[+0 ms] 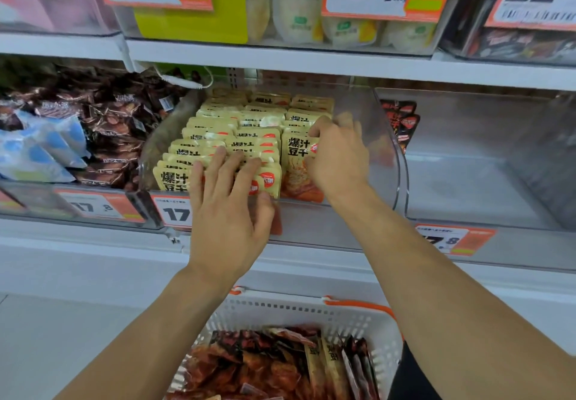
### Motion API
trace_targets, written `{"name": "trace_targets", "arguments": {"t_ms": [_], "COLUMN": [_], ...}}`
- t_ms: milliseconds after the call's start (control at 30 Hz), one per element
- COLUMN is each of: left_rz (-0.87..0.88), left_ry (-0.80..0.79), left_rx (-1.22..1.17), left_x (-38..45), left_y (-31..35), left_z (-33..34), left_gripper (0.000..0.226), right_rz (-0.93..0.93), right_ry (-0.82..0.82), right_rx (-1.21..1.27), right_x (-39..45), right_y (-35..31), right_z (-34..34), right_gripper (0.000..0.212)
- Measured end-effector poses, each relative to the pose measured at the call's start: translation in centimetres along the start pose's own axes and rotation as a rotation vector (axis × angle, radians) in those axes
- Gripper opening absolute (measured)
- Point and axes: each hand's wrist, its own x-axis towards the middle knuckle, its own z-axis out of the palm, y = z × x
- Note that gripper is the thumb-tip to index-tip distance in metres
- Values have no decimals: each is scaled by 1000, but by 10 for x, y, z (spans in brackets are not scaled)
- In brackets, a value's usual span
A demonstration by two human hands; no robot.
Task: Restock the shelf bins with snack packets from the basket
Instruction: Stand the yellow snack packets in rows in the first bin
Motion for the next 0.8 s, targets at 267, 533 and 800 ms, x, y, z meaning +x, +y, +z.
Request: {"name": "trace_targets", "arguments": {"t_ms": [267,533,800], "left_rz": [31,174,-252], "left_ry": [107,208,-657], "left_rx": [-36,-205,-323], "left_x": [-5,-60,-170], "left_y": [3,47,64], "left_z": [2,36,102], "left_gripper": [41,28,7], "right_rz": [-139,-490,48], "right_ry": [89,39,-746], "right_rx": [112,491,153], "right_x": [-11,-111,-247], "right_y": [0,20,152], "right_z": [-27,-33,45], "right_gripper": [45,13,23]}}
